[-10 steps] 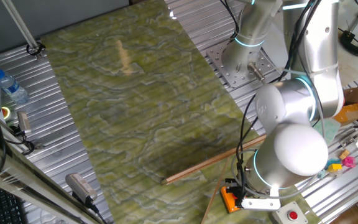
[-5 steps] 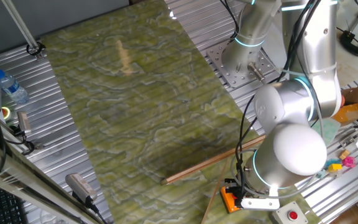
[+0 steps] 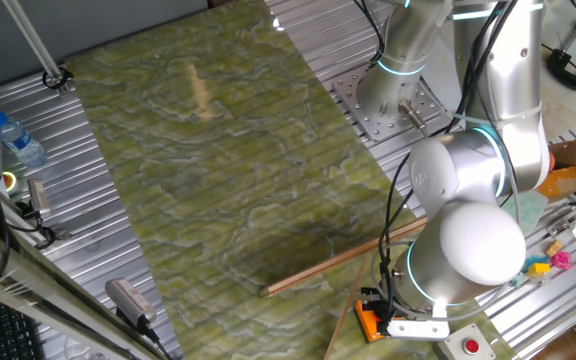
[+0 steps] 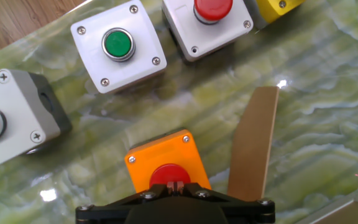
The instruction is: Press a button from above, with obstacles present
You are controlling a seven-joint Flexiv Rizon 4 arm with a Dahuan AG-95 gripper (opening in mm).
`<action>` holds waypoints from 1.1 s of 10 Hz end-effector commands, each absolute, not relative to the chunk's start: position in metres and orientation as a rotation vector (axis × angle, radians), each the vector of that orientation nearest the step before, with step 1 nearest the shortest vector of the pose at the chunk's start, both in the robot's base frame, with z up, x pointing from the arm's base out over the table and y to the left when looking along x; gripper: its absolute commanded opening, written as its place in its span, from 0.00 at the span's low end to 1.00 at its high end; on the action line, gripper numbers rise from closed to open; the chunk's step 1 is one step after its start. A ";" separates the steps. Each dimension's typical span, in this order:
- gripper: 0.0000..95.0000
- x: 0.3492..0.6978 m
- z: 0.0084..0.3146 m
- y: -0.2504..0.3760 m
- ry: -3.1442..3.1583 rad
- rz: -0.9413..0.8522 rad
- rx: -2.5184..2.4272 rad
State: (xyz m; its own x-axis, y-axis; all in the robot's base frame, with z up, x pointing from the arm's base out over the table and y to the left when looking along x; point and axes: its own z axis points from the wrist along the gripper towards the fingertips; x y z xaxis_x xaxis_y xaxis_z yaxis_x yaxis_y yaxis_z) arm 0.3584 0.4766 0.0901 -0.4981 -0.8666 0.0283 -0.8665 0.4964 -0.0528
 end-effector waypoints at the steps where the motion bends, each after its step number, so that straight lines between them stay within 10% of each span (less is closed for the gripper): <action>1: 0.00 0.359 0.073 0.475 2.715 -0.096 -1.572; 11: 0.00 0.360 0.061 0.476 2.715 -0.105 -1.561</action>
State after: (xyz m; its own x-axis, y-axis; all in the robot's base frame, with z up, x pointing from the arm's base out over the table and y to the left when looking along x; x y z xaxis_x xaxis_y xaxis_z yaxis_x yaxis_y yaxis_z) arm 0.3596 0.4771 0.0906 -0.5028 -0.8640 0.0255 -0.8633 0.5005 -0.0645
